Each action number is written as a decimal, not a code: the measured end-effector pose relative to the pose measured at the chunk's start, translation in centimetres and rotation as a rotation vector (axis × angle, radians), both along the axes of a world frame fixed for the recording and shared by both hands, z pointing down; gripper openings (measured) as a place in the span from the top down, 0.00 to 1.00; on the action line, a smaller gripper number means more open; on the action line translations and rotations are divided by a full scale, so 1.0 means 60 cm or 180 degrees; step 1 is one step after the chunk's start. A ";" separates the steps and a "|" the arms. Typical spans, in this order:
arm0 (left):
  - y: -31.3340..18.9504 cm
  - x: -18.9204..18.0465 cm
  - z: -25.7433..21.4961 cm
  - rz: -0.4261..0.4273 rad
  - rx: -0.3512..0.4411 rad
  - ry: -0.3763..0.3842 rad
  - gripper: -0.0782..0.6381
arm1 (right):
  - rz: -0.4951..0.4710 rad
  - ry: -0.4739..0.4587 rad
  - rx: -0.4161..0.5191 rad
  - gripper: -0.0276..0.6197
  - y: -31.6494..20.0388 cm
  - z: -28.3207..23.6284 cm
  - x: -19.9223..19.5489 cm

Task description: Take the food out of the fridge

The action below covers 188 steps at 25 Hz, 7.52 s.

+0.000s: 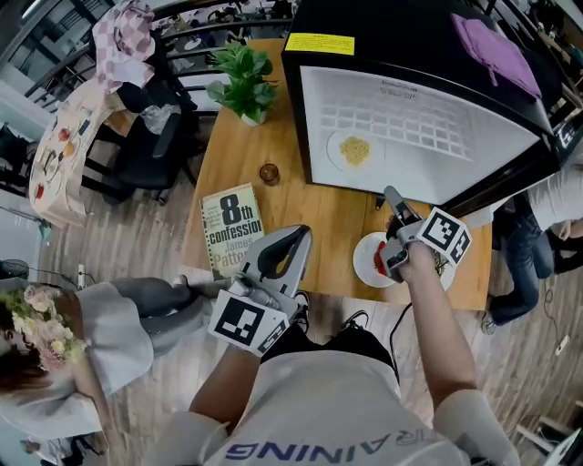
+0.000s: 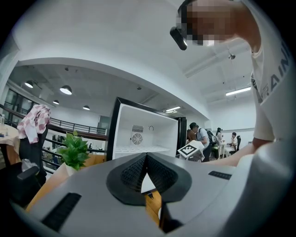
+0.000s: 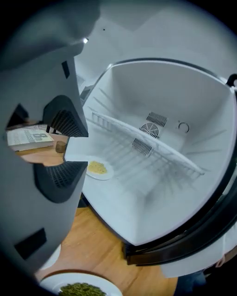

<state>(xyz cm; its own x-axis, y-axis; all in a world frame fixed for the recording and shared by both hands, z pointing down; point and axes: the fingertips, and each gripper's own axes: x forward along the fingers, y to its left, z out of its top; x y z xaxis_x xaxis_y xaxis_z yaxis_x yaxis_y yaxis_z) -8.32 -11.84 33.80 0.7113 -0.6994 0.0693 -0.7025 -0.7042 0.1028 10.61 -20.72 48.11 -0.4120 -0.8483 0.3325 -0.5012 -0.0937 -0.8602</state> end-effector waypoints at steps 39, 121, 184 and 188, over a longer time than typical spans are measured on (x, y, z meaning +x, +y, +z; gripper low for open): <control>-0.054 -0.051 0.076 -0.0215 -0.0371 -0.0063 0.88 | 0.0741 -0.0811 -0.1027 0.90 -0.181 0.216 -0.024; 0.016 -0.097 0.065 -0.0294 -0.0206 -0.0145 0.88 | -0.0527 -0.1043 -0.0999 0.91 0.202 0.224 -0.208; 0.019 0.076 -0.007 0.0769 0.0068 0.0079 0.88 | -0.0558 0.1371 0.0344 0.92 0.218 -0.021 -0.067; 0.028 0.121 -0.025 0.0949 0.0128 0.0097 0.88 | -0.0081 0.1710 0.0736 0.92 0.221 -0.117 0.017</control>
<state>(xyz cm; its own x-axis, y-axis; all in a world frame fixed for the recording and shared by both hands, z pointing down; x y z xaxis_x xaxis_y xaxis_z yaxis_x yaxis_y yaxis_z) -1.07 -10.15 32.31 0.8870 -0.4613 0.0210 -0.4612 -0.8829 0.0885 11.61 -7.45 41.10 -0.2581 -0.9158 0.3077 -0.8724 0.0840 -0.4816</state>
